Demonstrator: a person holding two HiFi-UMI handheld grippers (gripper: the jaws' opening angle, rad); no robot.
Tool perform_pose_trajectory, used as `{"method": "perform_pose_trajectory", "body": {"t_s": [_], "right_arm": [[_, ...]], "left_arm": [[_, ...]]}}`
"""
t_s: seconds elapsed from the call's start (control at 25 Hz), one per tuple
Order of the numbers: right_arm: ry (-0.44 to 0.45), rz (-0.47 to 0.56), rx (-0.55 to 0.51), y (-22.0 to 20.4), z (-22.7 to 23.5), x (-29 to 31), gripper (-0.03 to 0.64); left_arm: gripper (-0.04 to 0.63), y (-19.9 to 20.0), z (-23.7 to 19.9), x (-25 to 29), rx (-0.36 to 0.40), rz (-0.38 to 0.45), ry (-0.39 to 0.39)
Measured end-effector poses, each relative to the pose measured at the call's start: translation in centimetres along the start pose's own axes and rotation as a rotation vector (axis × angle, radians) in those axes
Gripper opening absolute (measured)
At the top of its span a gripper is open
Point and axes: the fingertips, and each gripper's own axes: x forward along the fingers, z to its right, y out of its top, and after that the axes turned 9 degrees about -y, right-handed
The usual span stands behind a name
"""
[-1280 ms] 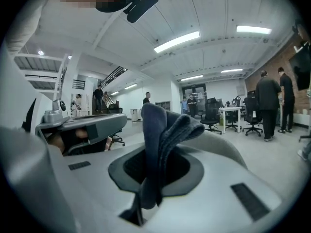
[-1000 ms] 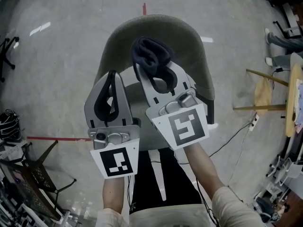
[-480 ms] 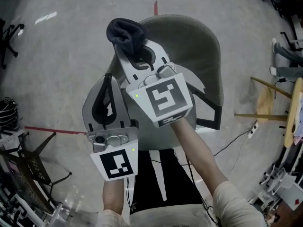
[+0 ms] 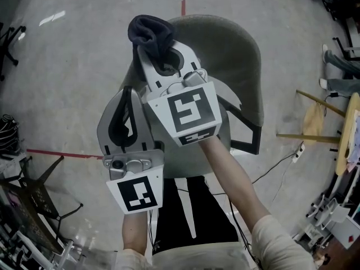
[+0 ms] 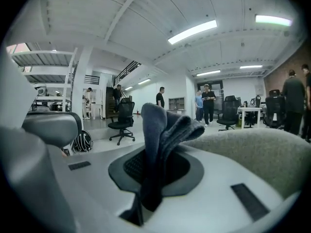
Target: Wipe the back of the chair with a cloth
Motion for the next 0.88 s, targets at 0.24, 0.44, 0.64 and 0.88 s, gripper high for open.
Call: {"method": "perform_pose_trajectory", "body": {"t_s": [0.24, 0.44, 0.64, 0.88], "right_arm": [[-0.024, 0.007, -0.010, -0.1, 1.4, -0.7, 0.054], [-0.087, -0.002, -0.024, -0.5, 3.3, -1.2, 0.054], [-0.176, -0.011, 0.020, -1.1, 7.1, -2.4, 0.054], [-0.304, -0.028, 0.023, -1.9, 11.7, -4.6, 0.054]], "left_arm": [[0.015, -0.1, 0.9, 0.6, -0.035, 0.014, -0.010], [0.015, -0.3, 1.4, 0.8, -0.022, 0.003, -0.032], [0.015, -0.4, 2.4, 1.0, -0.019, -0.006, -0.054], [0.015, -0.5, 3.9, 1.5, -0.022, -0.009, -0.084]]}}
